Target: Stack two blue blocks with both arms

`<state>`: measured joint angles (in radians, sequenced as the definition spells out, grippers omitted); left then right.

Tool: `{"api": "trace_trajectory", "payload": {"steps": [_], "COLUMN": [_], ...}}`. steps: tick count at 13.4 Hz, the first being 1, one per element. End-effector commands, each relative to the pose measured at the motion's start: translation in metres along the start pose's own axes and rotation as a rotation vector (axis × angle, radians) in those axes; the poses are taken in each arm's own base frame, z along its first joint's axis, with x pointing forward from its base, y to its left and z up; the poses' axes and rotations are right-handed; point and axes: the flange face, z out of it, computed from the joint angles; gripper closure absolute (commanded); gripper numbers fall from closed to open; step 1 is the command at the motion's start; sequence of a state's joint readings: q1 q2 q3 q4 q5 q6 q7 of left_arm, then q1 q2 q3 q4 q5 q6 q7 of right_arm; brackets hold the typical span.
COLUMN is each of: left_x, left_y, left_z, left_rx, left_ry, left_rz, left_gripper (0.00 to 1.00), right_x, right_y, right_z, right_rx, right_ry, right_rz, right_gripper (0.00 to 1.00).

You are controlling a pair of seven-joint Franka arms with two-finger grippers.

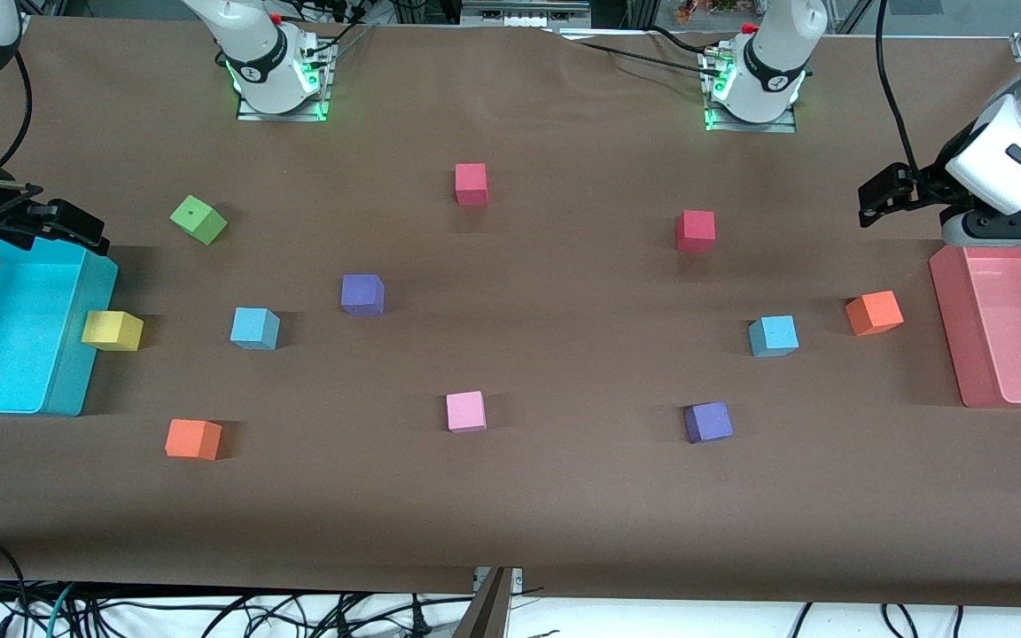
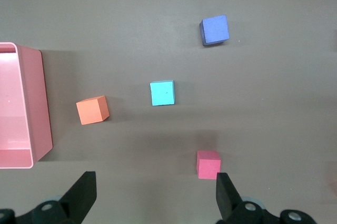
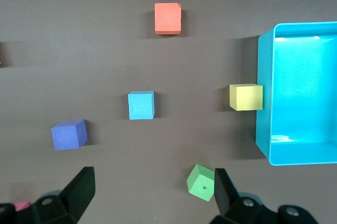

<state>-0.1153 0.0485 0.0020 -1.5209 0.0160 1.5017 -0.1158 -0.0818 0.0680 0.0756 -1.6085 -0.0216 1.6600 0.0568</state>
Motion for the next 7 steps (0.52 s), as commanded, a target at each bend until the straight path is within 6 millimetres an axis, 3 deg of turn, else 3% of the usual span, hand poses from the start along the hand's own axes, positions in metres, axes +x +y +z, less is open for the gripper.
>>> {"api": "trace_trajectory", "payload": {"steps": [1,7], "left_x": [-0.0025,-0.0018], "left_y": [-0.0051,-0.0112], "left_z": [-0.0072,0.0016], "left_rx": [0.019,0.010], "left_ry": [-0.002,-0.033], "left_rz": [-0.018,-0.029], "left_gripper": [0.00,0.00], "right_x": [-0.0046,-0.0051], "right_y": [-0.0016,-0.0015], "right_z": [-0.0013,-0.0009], "right_rx": [0.014,0.014], "right_ry": [-0.001,-0.006], "right_rz": [-0.014,-0.014], "right_gripper": [0.00,0.00]}}
